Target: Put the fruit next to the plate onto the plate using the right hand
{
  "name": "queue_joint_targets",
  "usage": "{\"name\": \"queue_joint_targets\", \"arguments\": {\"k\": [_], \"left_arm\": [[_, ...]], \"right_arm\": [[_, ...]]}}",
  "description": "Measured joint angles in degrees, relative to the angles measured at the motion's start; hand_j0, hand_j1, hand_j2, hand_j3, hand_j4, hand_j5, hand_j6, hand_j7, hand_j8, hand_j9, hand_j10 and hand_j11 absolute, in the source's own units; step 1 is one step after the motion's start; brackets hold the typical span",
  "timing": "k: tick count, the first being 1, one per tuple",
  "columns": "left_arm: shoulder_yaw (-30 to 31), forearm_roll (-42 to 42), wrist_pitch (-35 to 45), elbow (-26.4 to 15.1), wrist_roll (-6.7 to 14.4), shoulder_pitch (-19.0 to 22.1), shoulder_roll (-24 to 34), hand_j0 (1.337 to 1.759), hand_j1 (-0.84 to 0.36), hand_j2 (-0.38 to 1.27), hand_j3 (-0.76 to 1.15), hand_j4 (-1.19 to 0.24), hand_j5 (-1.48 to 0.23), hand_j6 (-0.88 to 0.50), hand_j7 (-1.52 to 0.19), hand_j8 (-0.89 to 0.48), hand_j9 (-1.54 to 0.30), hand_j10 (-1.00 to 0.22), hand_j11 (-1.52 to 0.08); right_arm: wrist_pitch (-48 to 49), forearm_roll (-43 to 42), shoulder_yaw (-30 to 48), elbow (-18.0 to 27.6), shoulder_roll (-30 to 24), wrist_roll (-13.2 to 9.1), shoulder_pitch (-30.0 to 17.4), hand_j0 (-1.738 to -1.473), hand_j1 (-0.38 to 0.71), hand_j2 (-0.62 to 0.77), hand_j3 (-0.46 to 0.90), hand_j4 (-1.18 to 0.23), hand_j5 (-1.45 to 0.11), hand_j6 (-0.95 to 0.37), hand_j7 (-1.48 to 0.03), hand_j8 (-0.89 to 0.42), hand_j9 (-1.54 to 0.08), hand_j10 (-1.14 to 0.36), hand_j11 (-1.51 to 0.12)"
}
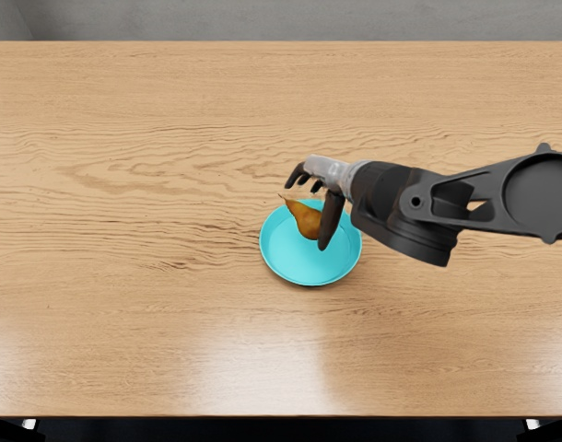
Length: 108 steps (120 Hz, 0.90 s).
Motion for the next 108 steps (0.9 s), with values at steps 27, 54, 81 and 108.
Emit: {"name": "queue_joint_targets", "arguments": {"k": [27,54,81,108], "left_arm": [[0.0,0.0,0.0,0.0,0.0,0.0,0.0,1.658,0.34,0.0,0.0,-0.01,-0.01,-0.01,-0.01,-0.01,-0.01,-0.01,-0.01],[0.0,0.0,0.0,0.0,0.0,0.0,0.0,1.658,0.34,0.0,0.0,-0.01,-0.01,-0.01,-0.01,-0.01,-0.01,-0.01,-0.01],[0.0,0.0,0.0,0.0,0.0,0.0,0.0,1.658,0.34,0.0,0.0,-0.01,-0.01,-0.01,-0.01,-0.01,-0.01,-0.01,-0.01],[0.0,0.0,0.0,0.0,0.0,0.3,0.0,1.658,0.34,0.0,0.0,-0.01,-0.01,-0.01,-0.01,-0.01,-0.01,-0.01,-0.01]], "right_arm": [[0.1,0.8,0.0,0.1,0.0,0.0,1.1,-1.658,-0.25,0.02,0.0,-0.1,-0.13,-0.04,-0.12,-0.07,-0.13,-0.09,-0.13],[-0.9,2.7,7.9,2.9,-2.3,0.0,-2.0,-1.658,-0.32,0.01,0.0,-0.03,-0.04,-0.02,-0.04,-0.02,-0.04,-0.03,-0.04],[5.7,5.0,24.5,5.7,-7.6,0.0,-11.3,-1.658,-0.34,0.0,0.0,-0.01,-0.01,-0.01,-0.01,-0.01,-0.01,-0.01,-0.01],[31.6,15.3,47.2,5.9,-10.7,0.0,-27.4,-1.658,-0.35,0.0,0.0,0.0,0.0,0.0,0.0,0.0,0.0,0.0,0.0]]}}
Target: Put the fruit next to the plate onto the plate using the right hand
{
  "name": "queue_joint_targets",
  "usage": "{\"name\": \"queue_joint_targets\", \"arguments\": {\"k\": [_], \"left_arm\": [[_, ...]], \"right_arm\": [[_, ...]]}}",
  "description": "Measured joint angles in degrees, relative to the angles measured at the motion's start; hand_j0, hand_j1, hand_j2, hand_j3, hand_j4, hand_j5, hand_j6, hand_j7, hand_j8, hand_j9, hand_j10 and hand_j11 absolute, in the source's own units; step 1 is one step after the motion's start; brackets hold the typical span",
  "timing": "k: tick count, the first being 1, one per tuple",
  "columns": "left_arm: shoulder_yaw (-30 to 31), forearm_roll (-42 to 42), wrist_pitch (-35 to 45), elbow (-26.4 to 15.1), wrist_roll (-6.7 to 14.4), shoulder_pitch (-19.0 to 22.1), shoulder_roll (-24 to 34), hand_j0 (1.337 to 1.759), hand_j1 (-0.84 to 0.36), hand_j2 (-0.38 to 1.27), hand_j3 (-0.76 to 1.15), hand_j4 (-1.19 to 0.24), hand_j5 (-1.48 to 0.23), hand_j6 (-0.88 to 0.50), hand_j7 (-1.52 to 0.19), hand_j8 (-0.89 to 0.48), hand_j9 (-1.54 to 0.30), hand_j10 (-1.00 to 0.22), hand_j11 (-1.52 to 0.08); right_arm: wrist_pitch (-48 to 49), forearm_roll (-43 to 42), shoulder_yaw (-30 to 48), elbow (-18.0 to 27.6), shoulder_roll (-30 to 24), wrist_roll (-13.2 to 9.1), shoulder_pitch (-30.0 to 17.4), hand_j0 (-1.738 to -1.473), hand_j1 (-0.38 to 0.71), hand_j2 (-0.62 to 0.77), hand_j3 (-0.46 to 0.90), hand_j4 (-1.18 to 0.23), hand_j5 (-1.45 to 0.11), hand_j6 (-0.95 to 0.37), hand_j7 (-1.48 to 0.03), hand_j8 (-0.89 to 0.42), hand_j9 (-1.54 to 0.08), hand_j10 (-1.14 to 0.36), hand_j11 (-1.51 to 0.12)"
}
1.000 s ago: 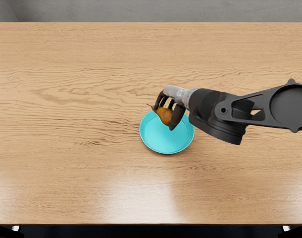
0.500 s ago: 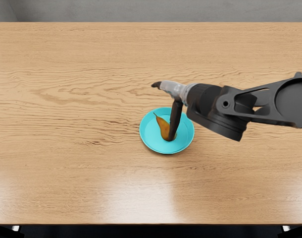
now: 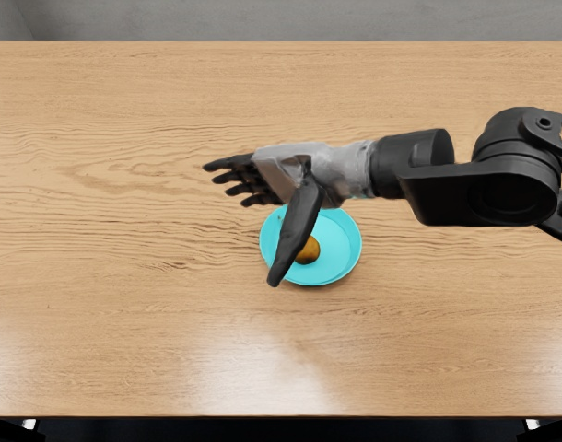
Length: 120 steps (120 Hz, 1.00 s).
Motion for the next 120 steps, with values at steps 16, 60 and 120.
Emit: {"name": "queue_joint_targets", "arguments": {"k": [16,60,120], "left_arm": [[0.0,0.0,0.0,0.0,0.0,0.0,0.0,1.658,0.34,0.0,0.0,-0.01,-0.01,-0.01,-0.01,-0.01,-0.01,-0.01,-0.01],[0.1,0.0,0.0,0.0,0.0,0.1,0.0,1.658,0.34,0.0,0.0,-0.01,-0.01,-0.01,-0.01,-0.01,-0.01,-0.01,-0.01],[0.0,-0.1,0.0,0.0,0.0,0.1,0.0,1.658,0.34,0.0,0.0,-0.01,-0.01,-0.01,-0.01,-0.01,-0.01,-0.01,-0.01]], "right_arm": [[13.3,5.8,10.2,-1.4,-1.1,0.0,-8.6,-1.658,-0.35,0.0,0.0,0.0,0.0,0.0,0.0,0.0,0.0,0.0,0.0],[26.2,20.1,22.8,-11.0,-6.9,0.0,-22.8,-1.658,-0.35,0.0,0.0,0.0,0.0,0.0,0.0,0.0,0.0,0.0,0.0],[26.6,26.7,23.0,-19.0,-19.4,0.0,-26.7,-1.658,-0.35,0.0,0.0,0.0,0.0,0.0,0.0,0.0,0.0,0.0,0.0]]}}
